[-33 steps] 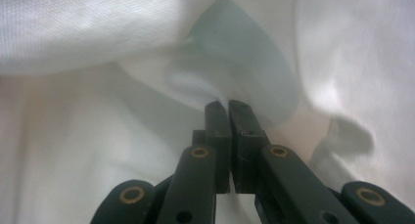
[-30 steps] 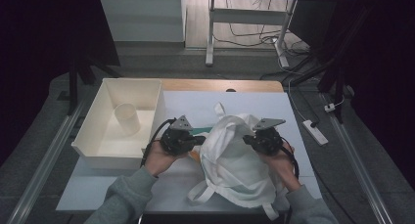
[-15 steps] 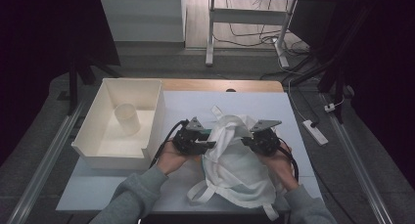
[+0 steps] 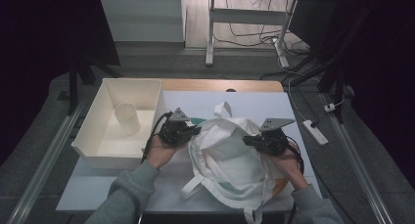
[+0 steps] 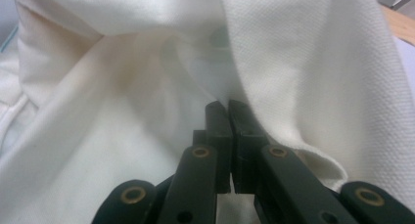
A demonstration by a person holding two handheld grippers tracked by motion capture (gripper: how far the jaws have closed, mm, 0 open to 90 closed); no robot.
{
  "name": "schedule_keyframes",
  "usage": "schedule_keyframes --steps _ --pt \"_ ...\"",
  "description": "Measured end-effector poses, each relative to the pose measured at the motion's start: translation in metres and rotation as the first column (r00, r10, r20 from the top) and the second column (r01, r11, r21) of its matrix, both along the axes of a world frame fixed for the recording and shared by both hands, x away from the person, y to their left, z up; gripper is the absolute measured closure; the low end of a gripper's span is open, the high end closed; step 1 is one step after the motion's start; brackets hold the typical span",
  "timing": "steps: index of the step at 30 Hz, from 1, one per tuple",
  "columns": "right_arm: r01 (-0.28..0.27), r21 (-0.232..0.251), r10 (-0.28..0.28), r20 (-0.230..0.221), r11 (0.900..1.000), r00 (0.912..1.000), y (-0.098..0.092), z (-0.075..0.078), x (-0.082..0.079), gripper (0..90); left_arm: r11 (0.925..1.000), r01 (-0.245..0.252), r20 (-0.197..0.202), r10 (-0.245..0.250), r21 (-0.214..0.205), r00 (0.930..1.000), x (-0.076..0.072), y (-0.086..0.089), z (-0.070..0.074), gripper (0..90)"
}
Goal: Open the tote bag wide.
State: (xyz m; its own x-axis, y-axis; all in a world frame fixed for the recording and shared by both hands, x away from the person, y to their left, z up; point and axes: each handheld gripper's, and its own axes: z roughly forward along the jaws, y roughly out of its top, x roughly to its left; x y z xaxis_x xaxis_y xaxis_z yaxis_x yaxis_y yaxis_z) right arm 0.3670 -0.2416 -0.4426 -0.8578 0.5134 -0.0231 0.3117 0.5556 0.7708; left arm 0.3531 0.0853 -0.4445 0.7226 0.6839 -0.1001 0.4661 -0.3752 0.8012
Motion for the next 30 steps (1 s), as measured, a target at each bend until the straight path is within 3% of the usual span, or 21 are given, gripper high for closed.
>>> schedule_keyframes --steps 4,9,14,17,19,30 --pt "0.0 -0.004 0.0 -0.045 1.0 0.999 -0.007 -0.012 0.009 88.0 0.999 -0.004 0.002 0.004 0.044 1.0 0.004 -0.005 -0.004 87.2" --pt "0.028 0.045 -0.022 -0.117 0.9986 0.9929 -0.017 -0.028 0.025 88.0 0.9991 -0.007 -0.064 0.01 0.043 0.9979 0.02 -0.006 -0.018 87.2" --pt "0.093 0.049 -0.087 -0.115 0.9945 0.9896 -0.017 -0.038 0.036 87.8 0.9974 -0.006 -0.082 0.012 0.072 0.9966 0.026 -0.013 -0.027 86.9" --pt "0.138 0.001 -0.138 -0.107 0.9904 0.9847 -0.014 -0.046 0.042 87.8 0.9948 -0.007 -0.079 0.015 0.102 0.9968 0.027 -0.019 -0.032 86.6" --pt "0.16 -0.005 -0.16 -0.12 0.9871 0.9799 -0.013 -0.05 0.046 87.7 0.9946 -0.006 -0.084 0.015 0.104 0.9963 0.029 -0.019 -0.034 86.5" --pt "0.198 -0.049 -0.203 -0.141 0.979 0.969 -0.011 -0.064 0.058 87.5 0.9941 -0.009 -0.127 0.023 0.108 0.9916 0.039 -0.02 -0.047 86.3"
